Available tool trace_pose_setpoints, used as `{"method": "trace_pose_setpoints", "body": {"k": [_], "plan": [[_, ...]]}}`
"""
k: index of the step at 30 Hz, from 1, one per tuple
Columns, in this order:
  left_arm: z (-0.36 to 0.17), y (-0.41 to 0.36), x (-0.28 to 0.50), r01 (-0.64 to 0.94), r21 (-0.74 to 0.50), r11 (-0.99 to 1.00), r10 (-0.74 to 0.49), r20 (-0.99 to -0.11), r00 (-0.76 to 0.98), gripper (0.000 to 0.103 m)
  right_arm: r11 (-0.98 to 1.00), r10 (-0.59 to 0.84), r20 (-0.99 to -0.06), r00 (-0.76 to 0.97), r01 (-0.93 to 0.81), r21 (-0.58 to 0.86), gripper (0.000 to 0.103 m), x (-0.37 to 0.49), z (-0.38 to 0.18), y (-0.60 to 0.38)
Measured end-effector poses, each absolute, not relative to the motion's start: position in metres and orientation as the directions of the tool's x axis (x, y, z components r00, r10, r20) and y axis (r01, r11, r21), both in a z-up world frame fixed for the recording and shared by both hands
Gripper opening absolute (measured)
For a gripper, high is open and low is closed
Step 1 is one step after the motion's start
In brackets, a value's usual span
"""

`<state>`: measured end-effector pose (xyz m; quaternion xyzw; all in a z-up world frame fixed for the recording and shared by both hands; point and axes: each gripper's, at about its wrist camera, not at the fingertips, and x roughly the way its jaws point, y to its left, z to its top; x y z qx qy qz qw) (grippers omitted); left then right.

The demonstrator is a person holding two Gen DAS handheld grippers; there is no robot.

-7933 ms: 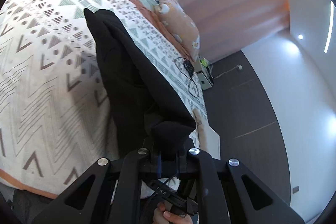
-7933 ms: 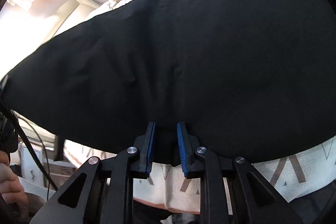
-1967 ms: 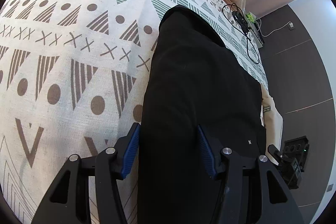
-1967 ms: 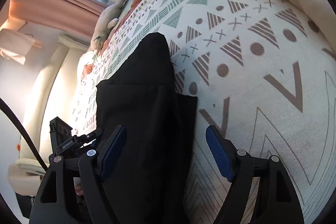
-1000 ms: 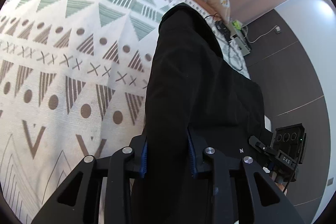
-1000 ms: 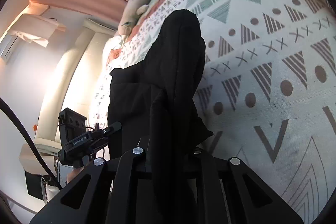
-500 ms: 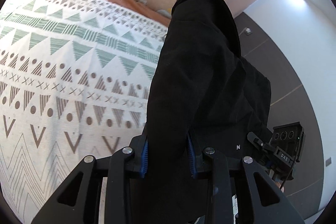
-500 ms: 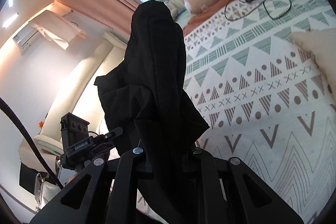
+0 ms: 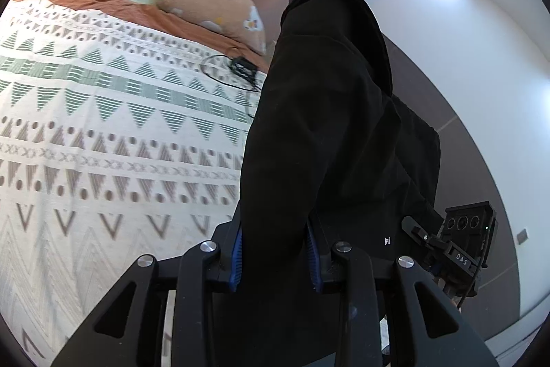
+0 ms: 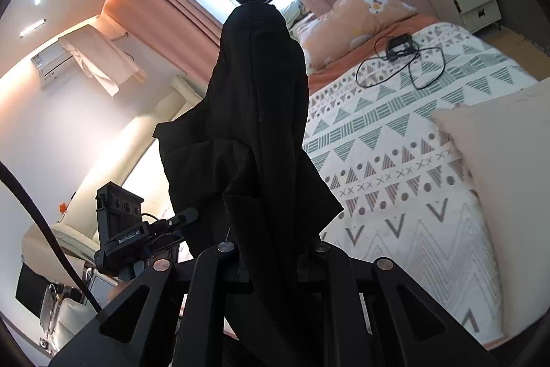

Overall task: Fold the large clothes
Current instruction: 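Lift the folded shirt up off the bedspread with both tools, then carry the held shirt with both tools toward the beige cloth stack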

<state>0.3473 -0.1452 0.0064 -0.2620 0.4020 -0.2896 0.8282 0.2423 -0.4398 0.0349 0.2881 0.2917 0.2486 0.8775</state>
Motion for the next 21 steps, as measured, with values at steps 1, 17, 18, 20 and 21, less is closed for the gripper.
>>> {"method": "trace_pose_setpoints", "body": {"k": [1, 17, 18, 20, 21], "plan": [[0.011, -0.152, 0.344, 0.277, -0.668, 0.691, -0.696, -0.511, 0.504, 0.031, 0.719, 0.594, -0.370, 0.714, -0.265, 0.643, 0.010, 0.233, 0.040, -0.445], [0.053, -0.263, 0.312, 0.417, -0.656, 0.629, -0.776, -0.494, 0.392, 0.031, 0.786, 0.450, -0.360, 0.817, -0.172, 0.593, 0.010, 0.118, 0.082, -0.533], [0.054, -0.271, 0.312, 0.424, -0.657, 0.623, -0.781, -0.494, 0.383, 0.031, 0.789, 0.441, -0.360, 0.822, -0.164, 0.592, 0.010, 0.113, 0.083, -0.539], [0.054, -0.285, 0.312, 0.433, -0.657, 0.617, -0.787, -0.496, 0.368, 0.031, 0.792, 0.427, -0.358, 0.831, -0.153, 0.590, 0.010, 0.102, 0.085, -0.548], [0.054, -0.296, 0.312, 0.440, -0.657, 0.613, -0.790, -0.498, 0.357, 0.031, 0.793, 0.422, -0.355, 0.834, -0.149, 0.591, 0.010, 0.095, 0.086, -0.554]]}}
